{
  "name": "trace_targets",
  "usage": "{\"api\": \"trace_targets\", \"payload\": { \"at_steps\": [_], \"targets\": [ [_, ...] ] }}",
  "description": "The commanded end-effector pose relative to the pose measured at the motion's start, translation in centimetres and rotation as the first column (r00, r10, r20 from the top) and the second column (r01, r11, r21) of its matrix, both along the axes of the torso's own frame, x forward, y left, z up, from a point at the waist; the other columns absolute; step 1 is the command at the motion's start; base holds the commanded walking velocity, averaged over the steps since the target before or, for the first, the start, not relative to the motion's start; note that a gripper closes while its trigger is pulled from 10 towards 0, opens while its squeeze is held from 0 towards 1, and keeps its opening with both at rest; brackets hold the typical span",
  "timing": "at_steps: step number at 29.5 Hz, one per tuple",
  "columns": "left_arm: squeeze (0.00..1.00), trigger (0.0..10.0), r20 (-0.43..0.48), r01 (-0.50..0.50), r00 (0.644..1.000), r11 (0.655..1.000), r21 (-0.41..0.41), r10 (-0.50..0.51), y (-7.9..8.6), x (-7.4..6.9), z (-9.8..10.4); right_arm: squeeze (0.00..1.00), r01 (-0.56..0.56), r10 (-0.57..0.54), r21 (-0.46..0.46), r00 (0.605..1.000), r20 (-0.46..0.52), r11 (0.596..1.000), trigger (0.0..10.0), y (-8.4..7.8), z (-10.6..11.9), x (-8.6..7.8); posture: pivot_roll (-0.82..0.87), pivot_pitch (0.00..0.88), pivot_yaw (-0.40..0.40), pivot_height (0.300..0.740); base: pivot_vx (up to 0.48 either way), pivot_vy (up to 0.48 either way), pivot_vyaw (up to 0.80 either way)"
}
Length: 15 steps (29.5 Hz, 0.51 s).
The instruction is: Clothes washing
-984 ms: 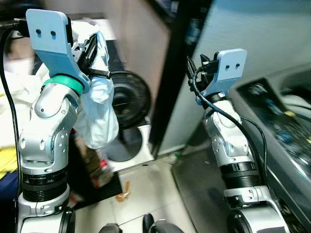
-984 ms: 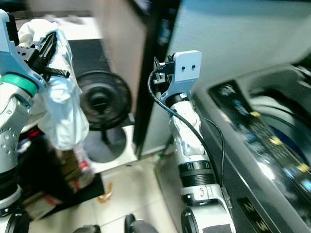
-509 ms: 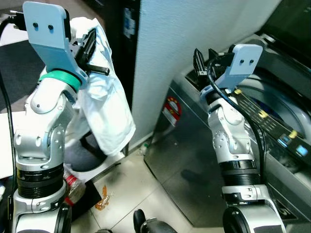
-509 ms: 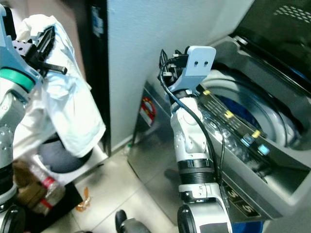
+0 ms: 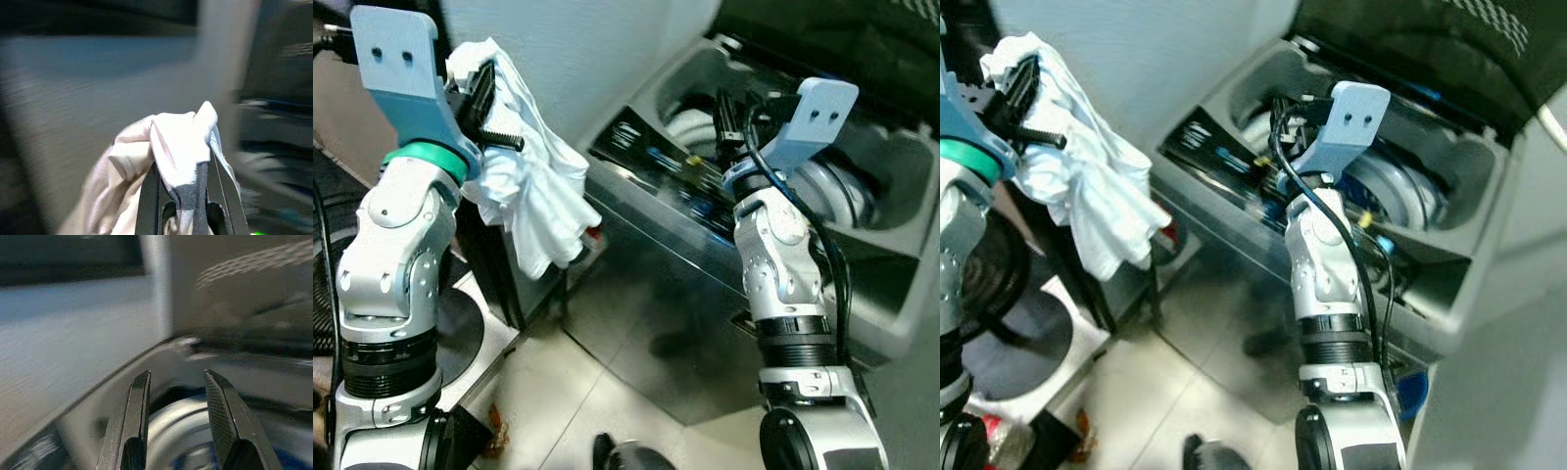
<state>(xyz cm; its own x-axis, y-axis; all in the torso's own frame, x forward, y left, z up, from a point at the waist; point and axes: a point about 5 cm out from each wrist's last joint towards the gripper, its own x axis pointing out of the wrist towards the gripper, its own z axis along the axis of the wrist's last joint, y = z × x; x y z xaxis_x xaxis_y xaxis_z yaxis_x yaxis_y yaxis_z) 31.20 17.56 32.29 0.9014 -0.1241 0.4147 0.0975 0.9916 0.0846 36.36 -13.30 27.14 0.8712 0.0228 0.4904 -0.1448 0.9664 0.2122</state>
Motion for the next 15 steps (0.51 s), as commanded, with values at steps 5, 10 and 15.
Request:
{"api": "trace_targets", "payload": {
  "at_steps": [5,10,15],
  "targets": [
    [0.0,10.0,0.034,0.003,0.999,1.0,0.005,-0.003,-0.02,-0.31,0.54,0.0,0.009,-0.009,0.045,1.0,0.016,0.999,10.0,-0.14,0.43,-0.22,0.12,0.076,-0.053,0.74,0.0,0.0,-0.8],
    [0.0,10.0,0.035,-0.004,0.999,1.0,0.001,0.004,0.11,-0.29,0.59,0.0,0.016,-0.017,0.06,1.0,0.023,0.998,10.0,-0.21,0.72,-0.29,0.12,0.081,-0.052,0.74,0.0,0.0,-0.8],
    [0.0,10.0,0.038,-0.011,0.999,1.0,-0.004,0.011,0.2,-0.26,0.62,0.0,0.016,-0.017,0.063,1.0,0.023,0.998,10.0,-0.23,0.75,-0.29,0.12,0.085,-0.054,0.74,0.0,0.0,-0.8]
  ]
}}
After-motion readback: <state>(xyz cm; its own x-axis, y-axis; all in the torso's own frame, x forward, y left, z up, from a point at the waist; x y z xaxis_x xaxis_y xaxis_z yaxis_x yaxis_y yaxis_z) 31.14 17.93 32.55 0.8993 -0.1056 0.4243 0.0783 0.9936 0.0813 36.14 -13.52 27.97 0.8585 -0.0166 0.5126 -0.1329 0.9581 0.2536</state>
